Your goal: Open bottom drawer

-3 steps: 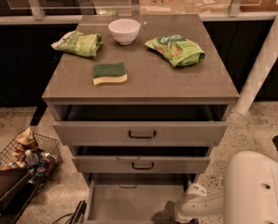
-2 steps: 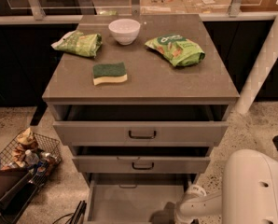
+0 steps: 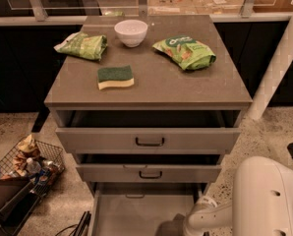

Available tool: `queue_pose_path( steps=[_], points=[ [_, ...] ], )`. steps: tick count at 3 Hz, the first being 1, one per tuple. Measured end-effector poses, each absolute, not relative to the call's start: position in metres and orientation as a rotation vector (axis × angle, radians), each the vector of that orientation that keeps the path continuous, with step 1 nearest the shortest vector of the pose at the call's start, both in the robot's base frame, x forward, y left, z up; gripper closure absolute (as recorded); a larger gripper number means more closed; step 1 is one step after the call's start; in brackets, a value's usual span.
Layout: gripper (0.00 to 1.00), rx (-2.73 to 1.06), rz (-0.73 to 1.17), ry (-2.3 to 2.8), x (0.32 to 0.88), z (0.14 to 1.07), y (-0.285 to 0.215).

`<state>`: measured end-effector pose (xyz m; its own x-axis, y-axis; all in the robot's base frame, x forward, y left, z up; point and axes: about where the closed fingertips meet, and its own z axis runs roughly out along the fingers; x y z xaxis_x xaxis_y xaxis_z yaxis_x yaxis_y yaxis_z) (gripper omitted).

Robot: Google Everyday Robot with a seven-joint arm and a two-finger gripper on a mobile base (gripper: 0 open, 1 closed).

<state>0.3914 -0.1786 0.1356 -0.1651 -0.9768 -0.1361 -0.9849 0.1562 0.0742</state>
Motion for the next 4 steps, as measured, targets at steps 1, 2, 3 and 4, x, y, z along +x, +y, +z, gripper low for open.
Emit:
queue_pose_path(
  steps=[1,2,3,4],
  points=[
    [1.00,-1.993,0.224,2.345,0.392,0.136,-0.178],
    [1.00,-2.018,0.263,2.365,0.375,0.138,-0.173],
    [1.00,-2.017,0.263,2.365,0.376,0.138,-0.173],
    [1.00,-2.042,0.218,2.324,0.399,0.141,-0.172]
  ],
)
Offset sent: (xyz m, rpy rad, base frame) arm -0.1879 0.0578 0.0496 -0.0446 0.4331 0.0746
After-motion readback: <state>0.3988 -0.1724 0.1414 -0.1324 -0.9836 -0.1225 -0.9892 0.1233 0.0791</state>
